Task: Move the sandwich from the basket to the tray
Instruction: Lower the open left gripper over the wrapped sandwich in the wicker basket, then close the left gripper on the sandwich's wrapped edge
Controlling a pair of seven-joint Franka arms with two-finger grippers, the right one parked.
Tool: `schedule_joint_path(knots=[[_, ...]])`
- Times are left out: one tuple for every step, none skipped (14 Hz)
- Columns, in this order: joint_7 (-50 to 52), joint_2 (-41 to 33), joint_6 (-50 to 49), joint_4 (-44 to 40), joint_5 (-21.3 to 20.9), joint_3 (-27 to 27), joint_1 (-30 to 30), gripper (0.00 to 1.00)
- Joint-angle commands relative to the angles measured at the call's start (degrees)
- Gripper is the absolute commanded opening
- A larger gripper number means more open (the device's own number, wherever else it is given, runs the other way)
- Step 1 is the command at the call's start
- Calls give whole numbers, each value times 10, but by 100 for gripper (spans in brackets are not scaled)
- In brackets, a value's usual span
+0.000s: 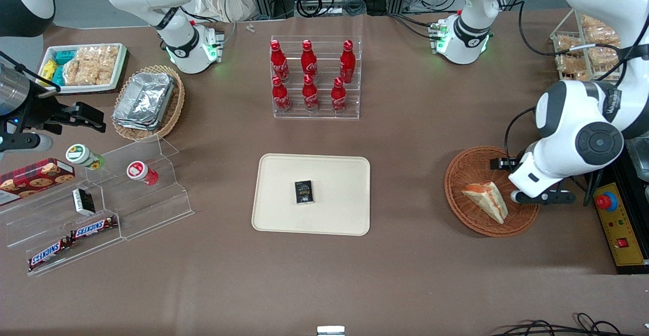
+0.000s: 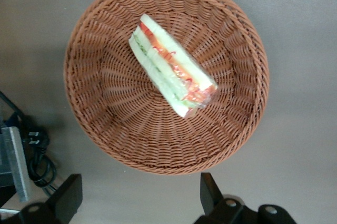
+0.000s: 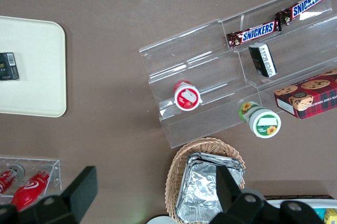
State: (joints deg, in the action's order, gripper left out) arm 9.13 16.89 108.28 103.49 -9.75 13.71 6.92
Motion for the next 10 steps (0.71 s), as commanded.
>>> schedule_joint_path(knots=[[55, 14, -5, -27, -7, 3, -9, 100], [57, 14, 1, -29, 5, 4, -9, 100], [57, 19, 9, -34, 33, 4, -9, 100], [58, 29, 16, -34, 61, 4, -8, 99], [67, 35, 52, -32, 87, 3, -7, 99], [90, 34, 92, -17, 103, 1, -4, 99], [124, 33, 121, -1, 104, 0, 0, 97], [145, 36, 134, 3, 105, -1, 5, 94], [168, 44, 145, 5, 102, -3, 6, 94], [192, 50, 161, 6, 101, -3, 8, 94]])
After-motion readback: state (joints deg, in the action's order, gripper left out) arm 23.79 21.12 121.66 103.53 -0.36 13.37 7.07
